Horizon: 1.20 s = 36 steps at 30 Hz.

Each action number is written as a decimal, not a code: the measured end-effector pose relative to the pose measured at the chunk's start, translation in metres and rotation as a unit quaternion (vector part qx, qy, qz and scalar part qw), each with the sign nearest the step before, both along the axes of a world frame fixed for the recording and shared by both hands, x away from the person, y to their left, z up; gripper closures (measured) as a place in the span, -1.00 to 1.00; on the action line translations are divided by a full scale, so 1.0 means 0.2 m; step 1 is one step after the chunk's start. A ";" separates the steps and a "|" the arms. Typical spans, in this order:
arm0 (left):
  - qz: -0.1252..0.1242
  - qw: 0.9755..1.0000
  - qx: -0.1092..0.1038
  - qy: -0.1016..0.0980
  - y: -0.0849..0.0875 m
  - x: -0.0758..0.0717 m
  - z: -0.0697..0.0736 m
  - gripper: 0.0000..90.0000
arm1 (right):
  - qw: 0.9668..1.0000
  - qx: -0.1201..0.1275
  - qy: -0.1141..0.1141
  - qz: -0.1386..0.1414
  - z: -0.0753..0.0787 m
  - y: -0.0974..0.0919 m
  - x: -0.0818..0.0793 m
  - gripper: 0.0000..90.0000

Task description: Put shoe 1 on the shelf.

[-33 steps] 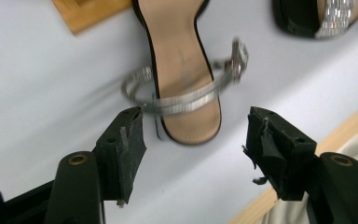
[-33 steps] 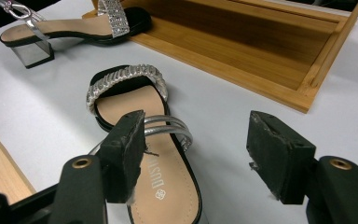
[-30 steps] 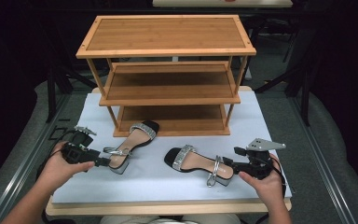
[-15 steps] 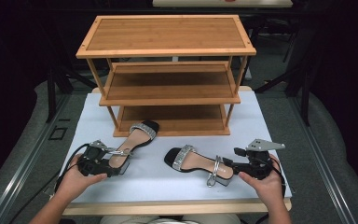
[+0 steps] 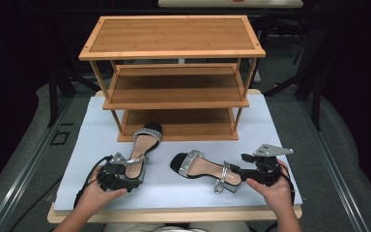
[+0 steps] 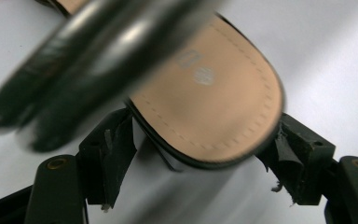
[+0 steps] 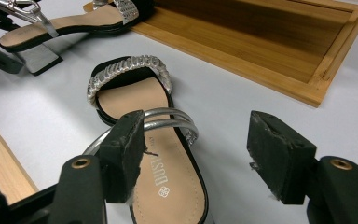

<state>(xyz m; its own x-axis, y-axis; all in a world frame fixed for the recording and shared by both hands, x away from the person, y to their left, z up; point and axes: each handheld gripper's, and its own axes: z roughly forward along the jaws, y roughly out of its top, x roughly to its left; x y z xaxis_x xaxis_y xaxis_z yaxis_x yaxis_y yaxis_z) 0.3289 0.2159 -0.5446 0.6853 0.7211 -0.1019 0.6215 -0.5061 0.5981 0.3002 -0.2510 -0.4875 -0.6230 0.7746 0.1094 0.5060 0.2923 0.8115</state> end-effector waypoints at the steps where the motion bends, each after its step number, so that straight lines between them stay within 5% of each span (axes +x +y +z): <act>1: 0.000 1.000 -0.005 0.003 0.00 0.01 0.00 -0.34 | 1.000 0.000 0.000 0.001 0.00 0.00 0.00 -0.20; 6: -0.004 1.000 0.002 -0.005 -0.03 0.01 0.00 -0.35 | 1.000 0.003 -0.002 -0.001 0.00 0.00 0.00 -0.20; 14: 0.016 1.000 -0.021 0.008 -0.06 0.07 0.08 -0.34 | 1.000 0.003 -0.002 0.001 -0.01 0.00 0.00 -0.20; 20: 0.031 0.999 -0.038 0.007 -0.09 0.20 0.14 -0.32 | 1.000 0.002 -0.005 0.000 -0.01 0.00 0.01 -0.20; 27: 0.047 0.999 -0.010 0.007 -0.18 0.40 0.13 -0.27 | 1.000 0.004 -0.005 -0.002 -0.01 0.00 0.01 -0.20; 36: 0.076 0.997 -0.016 -0.002 -0.27 0.53 0.12 -0.27 | 1.000 0.003 -0.003 -0.001 -0.01 0.00 0.01 -0.19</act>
<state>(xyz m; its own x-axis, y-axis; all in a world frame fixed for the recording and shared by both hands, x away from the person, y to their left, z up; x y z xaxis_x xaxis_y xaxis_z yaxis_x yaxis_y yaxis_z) 0.4350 0.1621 -0.5200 0.5691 0.8129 -0.1242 0.6875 -0.3874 0.6142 0.3018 -0.2519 -0.4899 -0.6226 0.7747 0.1102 0.5009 0.2865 0.8167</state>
